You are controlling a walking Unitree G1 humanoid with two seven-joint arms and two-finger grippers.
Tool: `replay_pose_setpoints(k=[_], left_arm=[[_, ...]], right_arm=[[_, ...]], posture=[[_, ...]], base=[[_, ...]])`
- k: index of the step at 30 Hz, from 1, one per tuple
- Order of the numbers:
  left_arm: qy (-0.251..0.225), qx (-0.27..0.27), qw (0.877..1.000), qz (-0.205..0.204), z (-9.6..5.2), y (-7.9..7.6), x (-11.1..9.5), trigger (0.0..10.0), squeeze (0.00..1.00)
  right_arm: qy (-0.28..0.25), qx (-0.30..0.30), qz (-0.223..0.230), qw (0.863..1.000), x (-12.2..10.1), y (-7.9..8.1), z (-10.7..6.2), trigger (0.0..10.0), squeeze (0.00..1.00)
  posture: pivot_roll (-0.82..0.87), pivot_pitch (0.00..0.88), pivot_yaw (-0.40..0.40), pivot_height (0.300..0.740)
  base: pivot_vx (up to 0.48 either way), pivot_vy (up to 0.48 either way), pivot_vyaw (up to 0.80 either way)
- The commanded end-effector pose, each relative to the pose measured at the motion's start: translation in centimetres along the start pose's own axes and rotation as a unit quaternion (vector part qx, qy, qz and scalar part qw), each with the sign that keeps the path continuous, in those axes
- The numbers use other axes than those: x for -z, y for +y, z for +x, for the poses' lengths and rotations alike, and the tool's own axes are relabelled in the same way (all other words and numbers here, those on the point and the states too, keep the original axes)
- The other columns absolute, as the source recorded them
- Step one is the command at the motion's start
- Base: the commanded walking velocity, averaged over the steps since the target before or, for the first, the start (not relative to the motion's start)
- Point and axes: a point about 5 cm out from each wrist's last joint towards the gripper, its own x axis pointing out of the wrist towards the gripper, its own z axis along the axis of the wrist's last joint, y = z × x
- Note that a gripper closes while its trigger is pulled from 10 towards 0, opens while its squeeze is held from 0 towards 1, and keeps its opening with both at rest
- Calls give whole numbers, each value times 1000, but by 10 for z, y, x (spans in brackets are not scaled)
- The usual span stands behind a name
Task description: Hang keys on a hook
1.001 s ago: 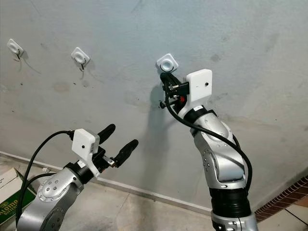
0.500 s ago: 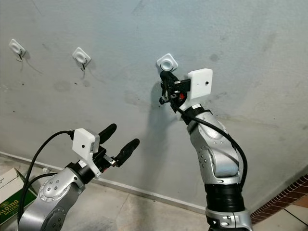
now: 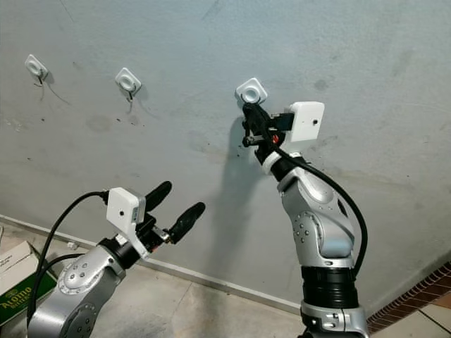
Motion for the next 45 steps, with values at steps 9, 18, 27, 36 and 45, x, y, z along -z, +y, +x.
replay_pose_setpoints(k=[9,18,27,36,45], left_arm=[[-8,-3,1000,5,0,1,-6,10000,0],[-6,-3,1000,4,0,1,-6,10000,0],[-4,-5,1000,6,0,1,-5,10000,0],[-3,-6,1000,6,0,1,-4,10000,0],[-2,-6,1000,5,0,1,-4,10000,0]], right_arm=[[-22,72,46,996,-14,-20,-2,10000,0],[-20,75,59,995,-14,-21,-4,10000,0],[-29,19,22,999,-32,-9,3,10000,0],[-1,-68,-49,996,-35,5,-6,10000,0],[-14,-97,-27,995,-43,9,-6,10000,0]], posture=[[-17,57,63,740],[-19,57,62,740],[-19,57,62,740],[-20,60,62,740],[-20,57,61,740]], base=[[0,0,0],[0,0,0],[0,0,0],[0,0,0],[0,0,0]])
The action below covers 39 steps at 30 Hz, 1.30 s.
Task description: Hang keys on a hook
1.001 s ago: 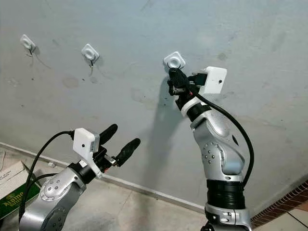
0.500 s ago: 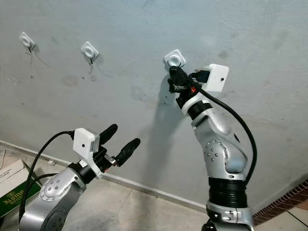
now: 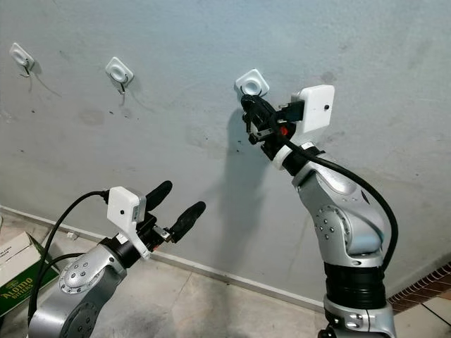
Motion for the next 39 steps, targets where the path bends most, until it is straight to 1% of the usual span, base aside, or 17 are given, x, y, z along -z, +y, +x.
replay_pose_setpoints(k=[1,2,3,4,6,8,11,23,28,33,37,39], left_arm=[[-3,-4,1000,7,-1,1,-3,10000,0],[-3,-4,1000,7,-1,1,-3,10000,0],[-3,-4,1000,7,-1,1,-3,10000,0],[-3,-5,1000,7,-1,0,-3,10000,0],[-4,-5,1000,6,-1,0,-3,10000,0],[-4,-6,1000,6,-1,0,-3,10000,0],[-4,-6,1000,5,-1,0,-3,10000,0],[-3,-4,1000,6,-1,0,-3,10000,0],[-4,-6,1000,6,-1,0,-3,10000,0],[-4,-6,1000,6,-1,0,-3,10000,0],[-4,-4,1000,6,-1,0,-3,10000,0],[-4,-5,1000,6,-1,0,-4,10000,0]], right_arm=[[-25,-36,-6,999,-16,10,3,10000,0],[-19,-56,-7,998,-16,14,3,10000,0],[-17,-63,-5,998,-15,15,2,10000,0],[-6,-85,11,996,-12,19,0,10000,0],[-1,-92,4,996,-11,20,-1,10000,0],[23,-109,-6,994,-4,22,-6,10000,0],[36,-120,-13,992,0,24,-10,10000,0],[20,-78,-14,997,-1,13,-7,10000,0],[3,-55,12,998,-4,7,-5,10000,0],[-1,-36,29,999,-3,-1,-6,10000,0],[-9,-16,53,998,-2,-7,-7,10000,0],[-10,-13,55,998,-2,-8,-8,10000,0]], posture=[[-20,57,61,740],[-20,57,61,740],[-20,56,59,740],[-20,57,59,740],[-20,57,59,740],[-20,57,55,740],[-22,57,56,740],[-23,55,56,740],[-23,55,56,740],[-19,57,56,740],[-19,59,57,740],[-19,59,57,740]], base=[[0,0,0],[0,0,0],[0,0,0],[0,0,0],[0,0,0],[0,0,0],[0,0,0],[0,0,0],[0,0,0],[0,0,0],[0,0,0],[0,0,0]])
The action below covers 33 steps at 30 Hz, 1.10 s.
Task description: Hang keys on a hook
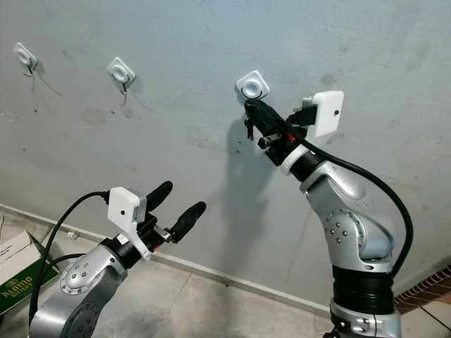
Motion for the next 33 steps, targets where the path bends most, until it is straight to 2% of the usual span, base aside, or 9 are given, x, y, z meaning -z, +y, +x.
replay_pose_setpoints(k=[1,12,23,28,33], left_arm=[[-4,-4,1000,8,-1,1,-4,10000,0],[-2,-3,1000,9,-1,1,-4,10000,0],[-8,1,1000,7,-1,0,-5,10000,0],[-8,1,1000,7,-1,0,-5,10000,0],[-8,1,1000,7,-1,0,-5,10000,0]], right_arm=[[-12,3,7,1000,-6,-2,1,10000,0],[-9,12,22,1000,-1,-4,2,10000,0],[-2,51,50,997,14,-10,-2,10000,0],[-12,79,81,993,17,-16,-3,10000,0],[-7,92,82,992,21,-18,-4,10000,0]], posture=[[-17,59,58,740],[-16,60,59,740],[-18,60,57,740],[-18,60,57,740],[-17,60,57,740]], base=[[0,0,0],[0,0,0],[0,0,0],[0,0,0],[0,0,0]])
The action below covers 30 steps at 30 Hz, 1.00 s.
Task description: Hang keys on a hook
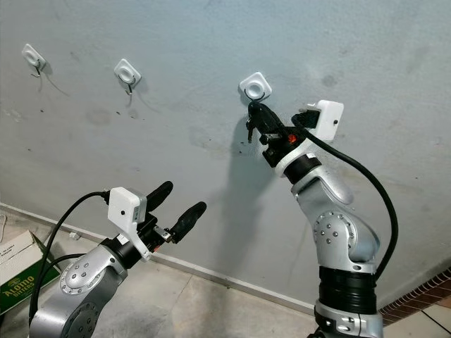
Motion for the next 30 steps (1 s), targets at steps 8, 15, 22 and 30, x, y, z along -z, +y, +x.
replay_pose_setpoints(k=[8,15,22,30], left_arm=[[-18,11,1000,7,1,-3,-9,10000,0],[-24,11,1000,11,2,-2,-13,10000,0],[-26,10,1000,12,3,-2,-14,10000,0],[-31,9,999,13,4,-2,-17,10000,0]], right_arm=[[26,56,15,998,15,-13,-8,10000,0],[41,65,40,996,24,-9,-10,10000,0],[51,73,83,993,35,-4,-14,10000,0],[58,85,113,988,42,0,-17,10000,0]], posture=[[-17,60,57,740],[-19,62,53,740],[-21,60,50,740],[-20,60,49,740]], base=[[0,0,0],[0,0,0],[0,0,0],[0,0,0]])
